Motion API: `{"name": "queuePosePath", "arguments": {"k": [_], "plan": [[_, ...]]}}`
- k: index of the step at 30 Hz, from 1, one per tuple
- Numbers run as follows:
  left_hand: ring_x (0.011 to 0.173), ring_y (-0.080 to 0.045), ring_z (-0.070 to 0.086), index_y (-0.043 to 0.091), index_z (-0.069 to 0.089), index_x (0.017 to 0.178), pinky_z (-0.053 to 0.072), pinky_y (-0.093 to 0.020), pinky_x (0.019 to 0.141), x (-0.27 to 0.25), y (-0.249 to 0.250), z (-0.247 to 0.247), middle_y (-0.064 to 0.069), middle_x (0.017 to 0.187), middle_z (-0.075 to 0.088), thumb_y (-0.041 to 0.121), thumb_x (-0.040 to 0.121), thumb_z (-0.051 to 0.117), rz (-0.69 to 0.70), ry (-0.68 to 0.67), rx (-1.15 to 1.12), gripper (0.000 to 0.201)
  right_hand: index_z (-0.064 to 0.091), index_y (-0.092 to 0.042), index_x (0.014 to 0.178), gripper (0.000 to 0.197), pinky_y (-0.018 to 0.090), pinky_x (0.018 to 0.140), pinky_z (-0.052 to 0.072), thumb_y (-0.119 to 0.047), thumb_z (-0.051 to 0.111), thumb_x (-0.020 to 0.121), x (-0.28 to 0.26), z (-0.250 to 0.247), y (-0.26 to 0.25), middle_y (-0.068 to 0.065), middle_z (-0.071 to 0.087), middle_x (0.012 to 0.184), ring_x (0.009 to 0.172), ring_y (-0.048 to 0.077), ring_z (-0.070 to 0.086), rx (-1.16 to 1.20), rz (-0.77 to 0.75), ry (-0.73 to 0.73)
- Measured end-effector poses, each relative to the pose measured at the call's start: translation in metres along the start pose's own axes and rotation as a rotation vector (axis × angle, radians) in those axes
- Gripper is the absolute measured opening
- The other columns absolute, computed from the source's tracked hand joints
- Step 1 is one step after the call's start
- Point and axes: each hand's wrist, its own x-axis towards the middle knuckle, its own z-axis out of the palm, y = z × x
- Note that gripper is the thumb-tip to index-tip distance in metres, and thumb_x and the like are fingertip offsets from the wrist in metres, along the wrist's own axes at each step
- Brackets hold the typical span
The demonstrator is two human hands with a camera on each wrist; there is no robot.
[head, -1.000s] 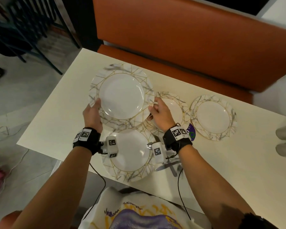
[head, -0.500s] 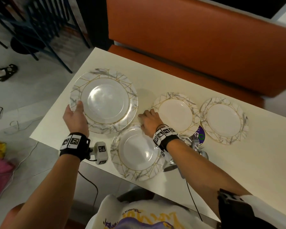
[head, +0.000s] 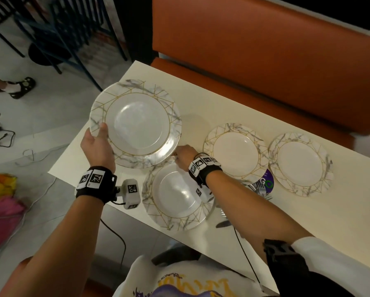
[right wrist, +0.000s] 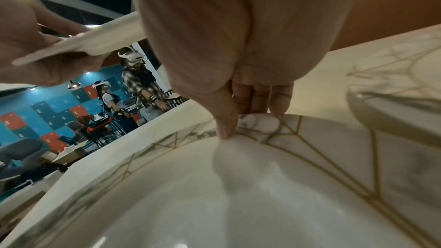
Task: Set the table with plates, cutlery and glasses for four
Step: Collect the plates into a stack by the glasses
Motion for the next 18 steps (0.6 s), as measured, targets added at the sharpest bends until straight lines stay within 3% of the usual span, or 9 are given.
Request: {"name": "queuePosePath", "arguments": {"k": [1,3,6,9,11,13,15,18], "plan": [[0.106,-0.018,0.075,0.013,0.071,0.125,0.062,-0.034,0.089,0.002,0.003,0.0,-0.002,0.114,0.078,0.024,0.099,0.063,0.003,0.006,-0.003,0.029,0.054,-0.017,0.08,0.017,0.031,0.077,0.047,-0.013,0.051,0.096,0.006,-0.003,-0.007,0.008,0.067,0.109,0.099,0.028,0.064,-0.018,0.024,-0.009],[0.105,-0.025,0.075,0.009,0.072,0.123,0.063,-0.042,0.089,0.005,0.008,-0.002,-0.008,0.113,0.078,0.025,0.098,0.064,0.002,0.021,-0.011,0.031,0.037,-0.017,0.065,0.034,0.03,0.071,0.043,-0.016,0.053,0.095,0.018,-0.007,-0.018,0.011,0.064,0.098,0.089,0.028,0.063,0.007,0.071,-0.033],[0.098,-0.021,0.076,0.007,0.072,0.123,0.063,-0.037,0.082,0.009,0.014,-0.004,-0.006,0.109,0.079,0.023,0.098,0.064,0.017,0.043,-0.043,0.03,0.037,-0.013,0.067,0.034,0.031,0.067,0.042,-0.022,0.059,0.092,0.032,-0.013,-0.026,0.007,0.057,0.088,0.081,0.026,0.059,0.114,0.111,0.006],[0.088,-0.018,0.075,0.007,0.07,0.125,0.063,-0.033,0.072,0.012,0.019,-0.005,-0.006,0.109,0.079,0.025,0.1,0.063,0.022,0.052,-0.055,0.032,0.047,-0.021,0.07,0.031,0.027,0.072,0.042,-0.028,0.066,0.093,0.032,-0.028,-0.018,0.004,0.06,0.093,0.086,0.024,0.058,0.254,0.104,0.061],[0.091,-0.016,0.077,0.005,0.069,0.127,0.064,-0.035,0.079,0.013,0.021,-0.003,-0.003,0.106,0.079,0.025,0.1,0.063,0.019,0.065,-0.071,0.033,0.067,-0.017,0.092,0.007,0.022,0.079,0.041,-0.024,0.068,0.092,0.022,-0.04,-0.005,0.004,0.067,0.109,0.099,0.023,0.061,0.404,0.097,0.119],[0.096,-0.016,0.077,0.004,0.069,0.128,0.064,-0.037,0.085,0.014,0.023,0.0,-0.002,0.108,0.079,0.024,0.101,0.063,0.023,0.063,-0.072,0.034,0.068,-0.013,0.119,0.028,0.021,0.085,0.043,-0.021,0.068,0.093,0.009,-0.05,0.014,0.006,0.067,0.125,0.113,0.023,0.062,0.533,0.146,0.182],[0.104,-0.02,0.076,0.005,0.069,0.128,0.062,-0.041,0.091,0.018,0.024,0.004,-0.006,0.115,0.078,0.025,0.1,0.062,0.036,0.061,-0.064,0.035,0.065,-0.013,0.127,0.033,0.023,0.09,0.044,-0.021,0.065,0.094,-0.009,-0.057,0.037,0.007,0.065,0.129,0.117,0.025,0.062,0.591,0.199,0.244],[0.11,-0.035,0.072,0.008,0.07,0.125,0.054,-0.062,0.099,0.019,0.026,0.017,-0.018,0.123,0.073,0.033,0.097,0.063,0.011,0.054,-0.05,0.038,0.068,-0.015,0.123,0.028,0.028,0.092,0.047,-0.018,0.063,0.095,-0.045,-0.069,0.076,0.003,0.069,0.122,0.112,0.023,0.063,0.695,0.298,0.379]]}}
